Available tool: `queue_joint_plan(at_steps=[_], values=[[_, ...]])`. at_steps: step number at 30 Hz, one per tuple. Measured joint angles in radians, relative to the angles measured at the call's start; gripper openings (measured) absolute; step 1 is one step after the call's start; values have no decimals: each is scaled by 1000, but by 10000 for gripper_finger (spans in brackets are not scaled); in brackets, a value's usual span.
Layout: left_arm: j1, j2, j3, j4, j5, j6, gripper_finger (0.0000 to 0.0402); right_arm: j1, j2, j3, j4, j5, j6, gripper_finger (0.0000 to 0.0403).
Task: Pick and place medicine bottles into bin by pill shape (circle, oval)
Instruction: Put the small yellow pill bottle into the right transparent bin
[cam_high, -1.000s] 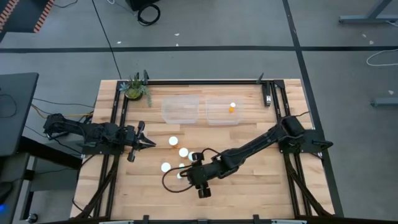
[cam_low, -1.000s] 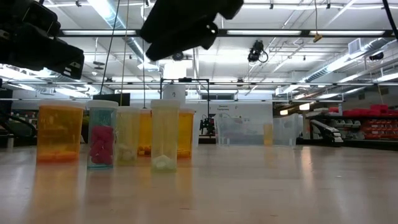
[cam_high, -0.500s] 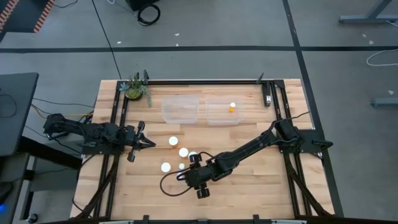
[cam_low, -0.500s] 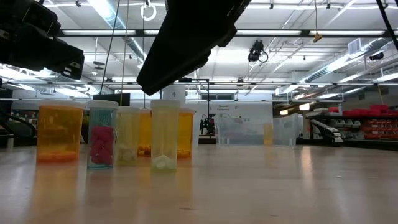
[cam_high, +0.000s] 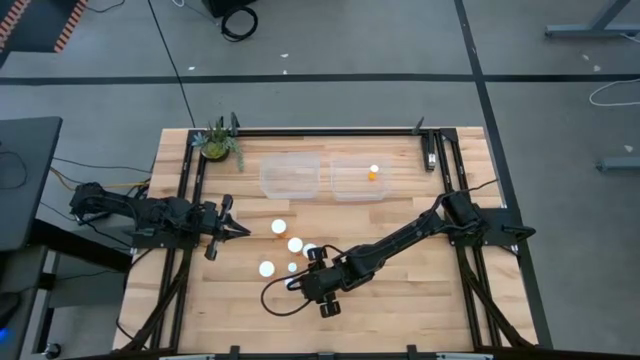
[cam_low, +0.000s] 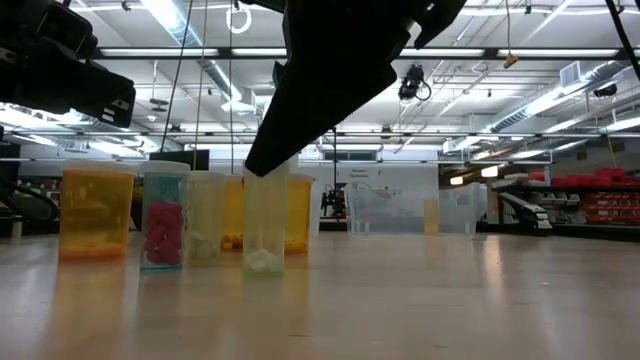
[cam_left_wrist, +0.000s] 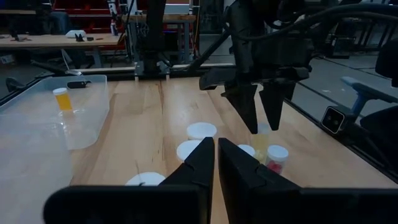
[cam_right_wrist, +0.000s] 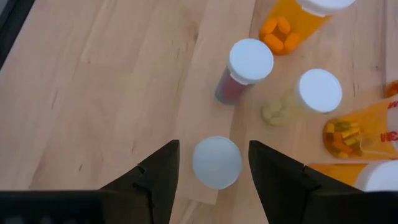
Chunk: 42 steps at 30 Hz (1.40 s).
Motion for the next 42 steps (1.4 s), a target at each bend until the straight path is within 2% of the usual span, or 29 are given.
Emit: queue_joint_plan(at_steps=[9,19,32,42], values=[[0,0,0,0,0,0,38,0,0,-1,-1,0,-3,198],[0,0,0,0,0,0,28,-8,0,-2,-6,0,-3,172],[0,0,0,0,0,0,40,-8,0,-1,-7,0,-3,137],[0,0,0,0,0,0,30,-8,0,64,-88,15,-20,136]])
